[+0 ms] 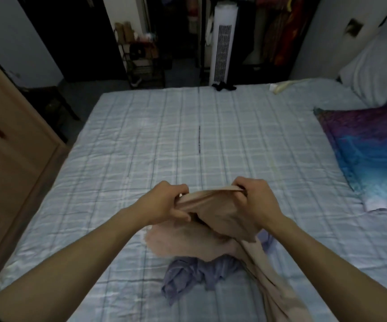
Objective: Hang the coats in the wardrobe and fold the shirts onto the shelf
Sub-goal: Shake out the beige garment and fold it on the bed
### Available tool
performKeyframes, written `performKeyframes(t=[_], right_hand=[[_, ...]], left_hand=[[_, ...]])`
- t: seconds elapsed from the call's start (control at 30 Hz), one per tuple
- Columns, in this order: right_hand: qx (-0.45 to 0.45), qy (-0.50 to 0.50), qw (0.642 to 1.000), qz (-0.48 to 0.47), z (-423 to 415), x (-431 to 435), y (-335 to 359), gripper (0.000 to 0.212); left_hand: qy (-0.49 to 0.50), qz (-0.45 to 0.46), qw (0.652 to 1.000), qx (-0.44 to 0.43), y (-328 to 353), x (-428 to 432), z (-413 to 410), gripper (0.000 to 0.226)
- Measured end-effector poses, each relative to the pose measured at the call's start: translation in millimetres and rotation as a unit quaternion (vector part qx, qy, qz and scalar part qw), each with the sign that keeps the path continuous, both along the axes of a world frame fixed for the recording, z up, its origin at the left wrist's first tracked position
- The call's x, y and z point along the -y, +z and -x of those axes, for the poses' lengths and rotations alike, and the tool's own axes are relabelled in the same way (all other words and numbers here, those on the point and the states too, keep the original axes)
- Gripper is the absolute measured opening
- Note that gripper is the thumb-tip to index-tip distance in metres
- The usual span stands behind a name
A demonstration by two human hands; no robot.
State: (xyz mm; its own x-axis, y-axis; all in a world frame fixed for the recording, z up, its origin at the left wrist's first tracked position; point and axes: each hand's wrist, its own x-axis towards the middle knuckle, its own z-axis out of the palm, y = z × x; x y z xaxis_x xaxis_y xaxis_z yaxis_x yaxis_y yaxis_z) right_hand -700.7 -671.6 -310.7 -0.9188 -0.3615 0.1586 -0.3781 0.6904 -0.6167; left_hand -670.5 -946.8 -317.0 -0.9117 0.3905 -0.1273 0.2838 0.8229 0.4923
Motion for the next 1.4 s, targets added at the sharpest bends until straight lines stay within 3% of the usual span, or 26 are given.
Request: performKeyframes(t=[0.13, 0.33, 0.47, 0.57, 0.67, 0.8, 0.9, 1.13, 1.4], right_hand=[[-0.085, 0.019, 0.996, 0.025, -19, -7, 47, 0.009], [-0.138, 0.000, 0.989, 0.048, -51, -20, 101, 0.010], [-0.190, -0.007, 0.981, 0.032, -66, -32, 134, 0.012], [-0.221, -0.036, 0.974, 0.046, -72, -42, 163, 0.015], [-0.248, -0.049, 0.966, 0.060, -76, -52, 194, 0.016], [-0.290, -0.058, 0.952, 0.076, -83, -59, 232, 0.015], [-0.316, -0.072, 0.941, 0.100, -88, -70, 252, 0.017], [-0.343, -0.089, 0.930, 0.097, -93, -98, 281, 0.017], [-0.362, 0.034, 0.931, -0.015, -97, -106, 315, 0.011]], left_hand=[[0.013, 0.099, 0.994, -0.045, 29, -1, -22, 0.023], [0.109, -0.050, 0.991, -0.052, 67, 2, -61, 0.026], [0.153, -0.023, 0.975, -0.162, 100, 1, -79, 0.013], [0.111, -0.025, 0.971, -0.210, 146, 6, -88, 0.014], [0.035, 0.000, 0.986, -0.164, 197, 13, -98, 0.033], [0.021, 0.089, 0.990, -0.106, 240, 21, -110, 0.017], [0.058, 0.141, 0.975, -0.164, 259, 28, -119, 0.024], [0.169, 0.077, 0.937, -0.297, 280, 43, -148, 0.019], [0.155, 0.086, 0.888, -0.424, 320, 87, -174, 0.030]])
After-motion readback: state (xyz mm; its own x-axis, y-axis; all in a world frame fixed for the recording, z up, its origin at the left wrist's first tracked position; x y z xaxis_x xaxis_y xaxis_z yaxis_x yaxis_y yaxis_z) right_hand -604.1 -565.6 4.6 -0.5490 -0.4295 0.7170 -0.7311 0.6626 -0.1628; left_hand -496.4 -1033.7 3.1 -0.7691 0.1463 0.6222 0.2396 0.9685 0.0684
